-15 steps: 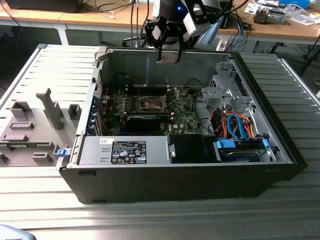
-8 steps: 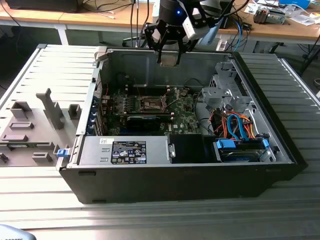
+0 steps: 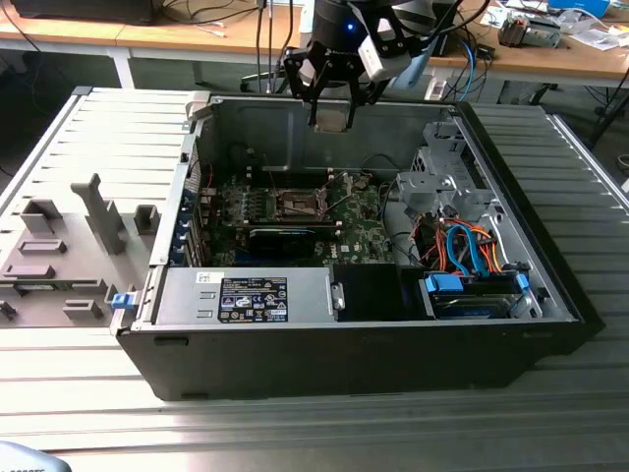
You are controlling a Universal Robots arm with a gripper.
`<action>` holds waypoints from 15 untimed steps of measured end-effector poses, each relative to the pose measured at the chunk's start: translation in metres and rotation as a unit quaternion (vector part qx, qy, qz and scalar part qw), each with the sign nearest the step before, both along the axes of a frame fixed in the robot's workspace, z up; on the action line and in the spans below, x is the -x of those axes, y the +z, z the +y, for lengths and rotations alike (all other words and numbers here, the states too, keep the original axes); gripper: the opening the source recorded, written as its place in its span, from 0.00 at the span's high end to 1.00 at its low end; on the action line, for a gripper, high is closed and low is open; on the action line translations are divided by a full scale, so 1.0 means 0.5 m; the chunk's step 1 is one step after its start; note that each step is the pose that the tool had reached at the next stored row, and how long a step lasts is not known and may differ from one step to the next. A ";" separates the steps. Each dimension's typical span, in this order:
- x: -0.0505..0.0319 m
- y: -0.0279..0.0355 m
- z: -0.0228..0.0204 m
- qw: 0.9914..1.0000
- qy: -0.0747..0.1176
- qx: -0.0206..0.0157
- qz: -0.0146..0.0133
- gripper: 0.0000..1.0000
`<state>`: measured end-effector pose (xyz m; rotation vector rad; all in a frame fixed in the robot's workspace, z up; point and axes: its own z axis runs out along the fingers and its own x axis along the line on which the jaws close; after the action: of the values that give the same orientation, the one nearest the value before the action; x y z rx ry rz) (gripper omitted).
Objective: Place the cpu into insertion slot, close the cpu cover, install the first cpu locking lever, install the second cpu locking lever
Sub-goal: 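Place the cpu into insertion slot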
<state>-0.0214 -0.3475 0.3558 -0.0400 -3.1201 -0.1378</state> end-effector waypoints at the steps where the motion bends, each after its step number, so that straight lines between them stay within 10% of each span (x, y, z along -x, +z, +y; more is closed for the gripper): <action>1: 0.000 -0.001 0.0000 1.000 0.000 0.000 0.000 0.45; 15: 0.001 -0.006 -0.0002 1.000 0.000 0.001 0.000 0.45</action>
<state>-0.0219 -0.3476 0.3528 -0.0401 -3.1202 -0.1360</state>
